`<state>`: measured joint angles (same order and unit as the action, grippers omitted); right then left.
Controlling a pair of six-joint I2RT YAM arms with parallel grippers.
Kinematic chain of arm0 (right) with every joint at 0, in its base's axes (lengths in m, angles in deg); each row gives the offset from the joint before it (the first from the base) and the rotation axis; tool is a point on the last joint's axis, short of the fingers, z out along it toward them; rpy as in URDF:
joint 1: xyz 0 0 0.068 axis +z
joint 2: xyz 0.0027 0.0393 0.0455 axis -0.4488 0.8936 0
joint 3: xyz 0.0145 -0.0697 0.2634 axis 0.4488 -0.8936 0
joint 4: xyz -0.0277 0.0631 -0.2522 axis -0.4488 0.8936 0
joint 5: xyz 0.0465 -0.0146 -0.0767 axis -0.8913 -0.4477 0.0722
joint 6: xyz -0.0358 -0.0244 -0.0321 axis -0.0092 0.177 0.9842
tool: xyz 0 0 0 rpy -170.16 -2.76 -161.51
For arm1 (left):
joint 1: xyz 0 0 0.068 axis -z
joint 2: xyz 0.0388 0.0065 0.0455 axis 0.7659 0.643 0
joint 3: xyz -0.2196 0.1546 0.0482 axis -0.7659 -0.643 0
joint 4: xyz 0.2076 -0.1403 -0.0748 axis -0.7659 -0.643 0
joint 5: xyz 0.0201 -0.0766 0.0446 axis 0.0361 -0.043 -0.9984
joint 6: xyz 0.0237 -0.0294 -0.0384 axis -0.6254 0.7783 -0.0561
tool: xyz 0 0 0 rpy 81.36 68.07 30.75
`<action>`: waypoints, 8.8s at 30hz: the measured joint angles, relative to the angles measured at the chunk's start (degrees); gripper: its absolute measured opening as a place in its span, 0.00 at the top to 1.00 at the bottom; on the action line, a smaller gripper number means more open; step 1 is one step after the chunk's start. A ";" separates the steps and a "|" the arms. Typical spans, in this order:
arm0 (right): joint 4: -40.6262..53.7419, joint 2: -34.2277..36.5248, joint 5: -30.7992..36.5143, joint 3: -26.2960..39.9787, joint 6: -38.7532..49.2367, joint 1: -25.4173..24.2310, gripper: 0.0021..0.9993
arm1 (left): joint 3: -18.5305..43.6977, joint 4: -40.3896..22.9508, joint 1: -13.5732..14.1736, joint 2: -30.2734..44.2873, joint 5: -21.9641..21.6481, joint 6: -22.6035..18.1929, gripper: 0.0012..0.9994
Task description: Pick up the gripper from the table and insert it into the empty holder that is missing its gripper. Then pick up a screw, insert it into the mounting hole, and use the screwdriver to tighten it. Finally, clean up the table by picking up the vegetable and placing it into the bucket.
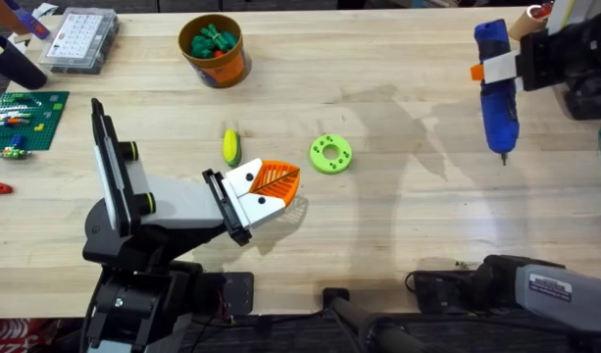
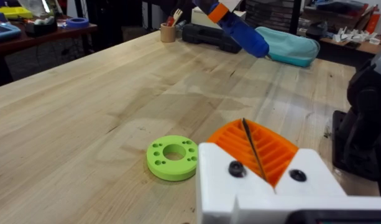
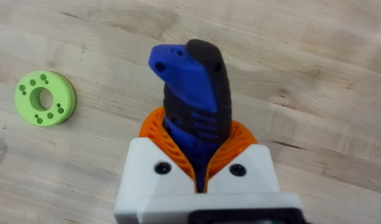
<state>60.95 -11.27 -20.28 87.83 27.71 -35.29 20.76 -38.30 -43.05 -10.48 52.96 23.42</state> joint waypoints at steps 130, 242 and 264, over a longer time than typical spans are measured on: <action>-97.60 4.55 -59.10 0.22 -46.72 43.69 0.96 | 0.00 -0.31 0.00 0.00 0.01 -0.02 0.98; -107.28 8.63 -54.18 -18.45 -41.46 48.63 0.96 | 0.00 -0.31 0.00 0.00 0.00 0.00 0.98; -107.43 8.71 -53.55 -18.53 -40.38 48.63 0.96 | 0.00 -0.31 0.00 0.00 0.00 -0.02 0.98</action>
<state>-46.48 -2.56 -73.83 69.29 -12.67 13.34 20.76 -38.60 -43.05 -10.48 52.97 23.40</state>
